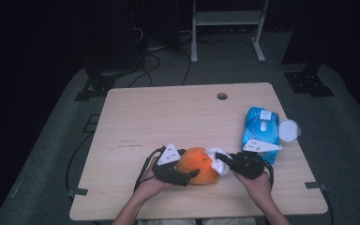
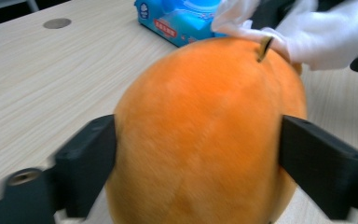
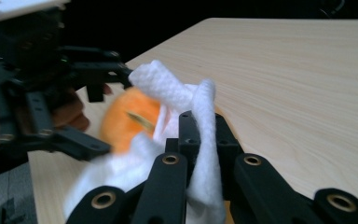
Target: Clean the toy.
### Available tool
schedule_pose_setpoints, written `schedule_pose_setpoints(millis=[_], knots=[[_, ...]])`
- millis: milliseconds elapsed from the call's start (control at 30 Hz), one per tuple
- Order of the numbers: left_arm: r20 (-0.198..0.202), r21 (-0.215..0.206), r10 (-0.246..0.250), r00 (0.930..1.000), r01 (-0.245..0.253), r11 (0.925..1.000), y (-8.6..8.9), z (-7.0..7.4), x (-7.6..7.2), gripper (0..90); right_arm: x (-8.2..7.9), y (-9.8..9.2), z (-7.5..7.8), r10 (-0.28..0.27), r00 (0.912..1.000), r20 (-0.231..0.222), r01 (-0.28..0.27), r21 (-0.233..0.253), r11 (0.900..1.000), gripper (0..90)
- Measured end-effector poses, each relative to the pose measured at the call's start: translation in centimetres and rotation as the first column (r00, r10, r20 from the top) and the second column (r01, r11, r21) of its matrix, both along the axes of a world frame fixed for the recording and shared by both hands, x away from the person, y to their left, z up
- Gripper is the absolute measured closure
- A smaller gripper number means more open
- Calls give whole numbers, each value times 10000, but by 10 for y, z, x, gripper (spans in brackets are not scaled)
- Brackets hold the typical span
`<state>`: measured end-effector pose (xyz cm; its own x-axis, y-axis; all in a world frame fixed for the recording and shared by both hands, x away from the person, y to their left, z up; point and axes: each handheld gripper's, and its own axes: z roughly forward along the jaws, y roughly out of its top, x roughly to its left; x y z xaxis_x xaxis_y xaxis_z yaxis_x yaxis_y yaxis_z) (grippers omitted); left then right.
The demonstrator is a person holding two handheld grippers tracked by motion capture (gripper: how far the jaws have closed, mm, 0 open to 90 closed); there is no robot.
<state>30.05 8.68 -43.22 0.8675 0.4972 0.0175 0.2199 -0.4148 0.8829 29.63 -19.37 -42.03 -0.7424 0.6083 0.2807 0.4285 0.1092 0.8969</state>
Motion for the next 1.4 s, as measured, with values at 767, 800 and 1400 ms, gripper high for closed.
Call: schedule_pose_setpoints(millis=[767, 800, 1400], knots=[[180, 389, 331, 9993, -338, 9987, -2, 1, -4, 278, -6, 2, -1, -52, 9989, 466, 114, -1340, 9909, 769], [156, 417, 329, 9993, -335, 9986, -1, 1, -4, 271, -8, 2, 1, 121, 9983, 576, -34, -1491, 9888, 751], [849, 271, -325, 9959, 303, 9992, -6, 2, -9, 316, -2, -15, -1, 255, 9995, 202, -230, -1153, 9931, 838]])
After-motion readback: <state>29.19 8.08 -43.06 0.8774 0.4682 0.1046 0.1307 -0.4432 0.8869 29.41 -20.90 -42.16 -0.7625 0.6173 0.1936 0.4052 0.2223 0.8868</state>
